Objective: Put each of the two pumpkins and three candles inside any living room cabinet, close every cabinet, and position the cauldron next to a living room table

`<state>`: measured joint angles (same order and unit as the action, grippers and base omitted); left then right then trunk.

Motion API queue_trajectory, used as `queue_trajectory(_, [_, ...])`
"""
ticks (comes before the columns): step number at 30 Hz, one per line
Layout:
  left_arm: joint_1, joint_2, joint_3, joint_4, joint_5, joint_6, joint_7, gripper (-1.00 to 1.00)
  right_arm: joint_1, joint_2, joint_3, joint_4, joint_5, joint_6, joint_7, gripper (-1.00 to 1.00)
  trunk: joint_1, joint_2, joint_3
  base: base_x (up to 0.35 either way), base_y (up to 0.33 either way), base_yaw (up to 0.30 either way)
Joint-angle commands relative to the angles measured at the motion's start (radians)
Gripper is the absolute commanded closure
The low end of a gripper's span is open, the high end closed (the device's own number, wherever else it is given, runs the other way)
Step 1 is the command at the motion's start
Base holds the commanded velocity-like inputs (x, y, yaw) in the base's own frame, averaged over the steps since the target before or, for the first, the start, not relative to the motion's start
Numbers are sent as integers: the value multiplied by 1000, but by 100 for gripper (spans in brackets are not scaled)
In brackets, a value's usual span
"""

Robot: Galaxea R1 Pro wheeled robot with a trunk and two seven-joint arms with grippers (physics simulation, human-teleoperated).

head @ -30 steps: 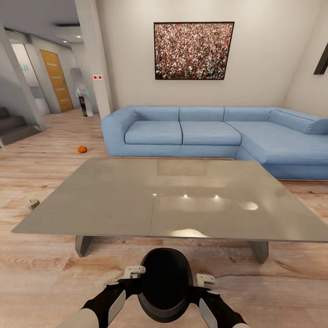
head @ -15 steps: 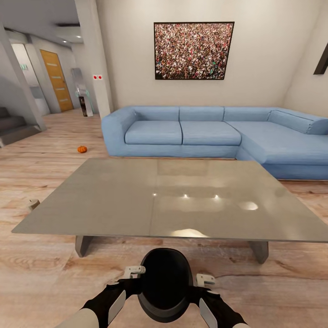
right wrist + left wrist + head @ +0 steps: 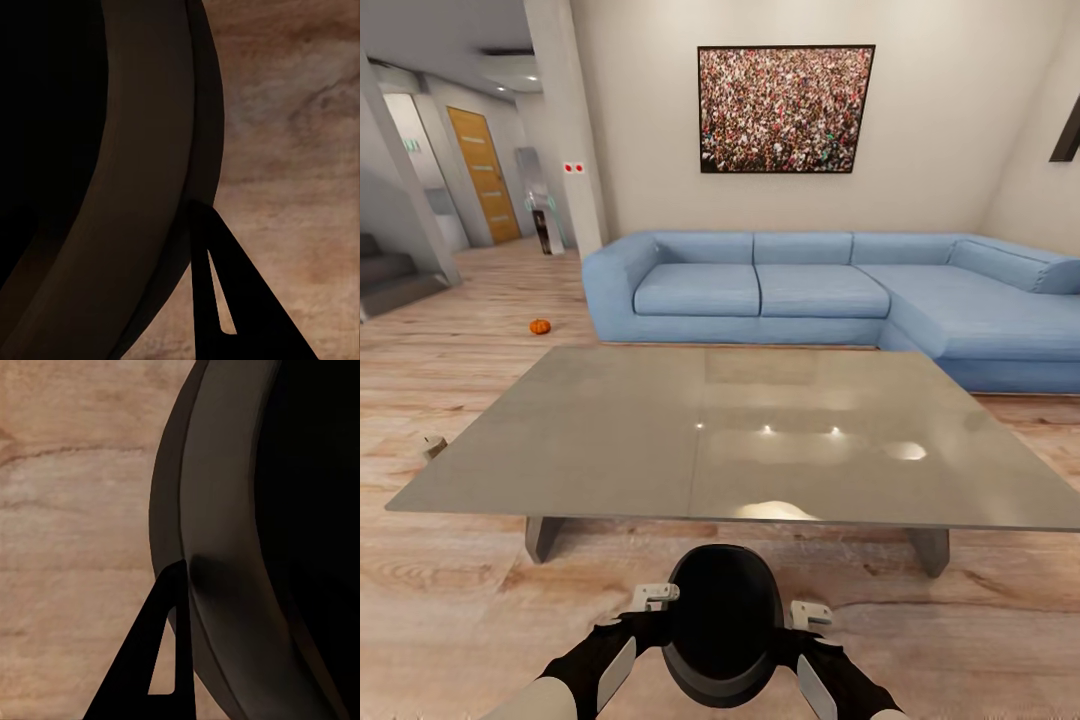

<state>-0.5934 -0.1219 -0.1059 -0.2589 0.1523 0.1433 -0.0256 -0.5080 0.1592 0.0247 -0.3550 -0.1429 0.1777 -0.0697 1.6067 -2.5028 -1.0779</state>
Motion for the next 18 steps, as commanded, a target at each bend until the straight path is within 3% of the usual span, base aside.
queue_trajectory(1, [0, 0, -18, -5, 13, -5, 1, 100, 0, 11, 4, 1, -32, 5, 11, 100, 0, -1, -5, 0, 0, 0])
queue_trajectory(18, [0, 0, -18, -5, 13, -5, 1, 100, -1, 11, 4, 1, -31, 5, 11, 100, 1, -1, -12, 0, 0, 0])
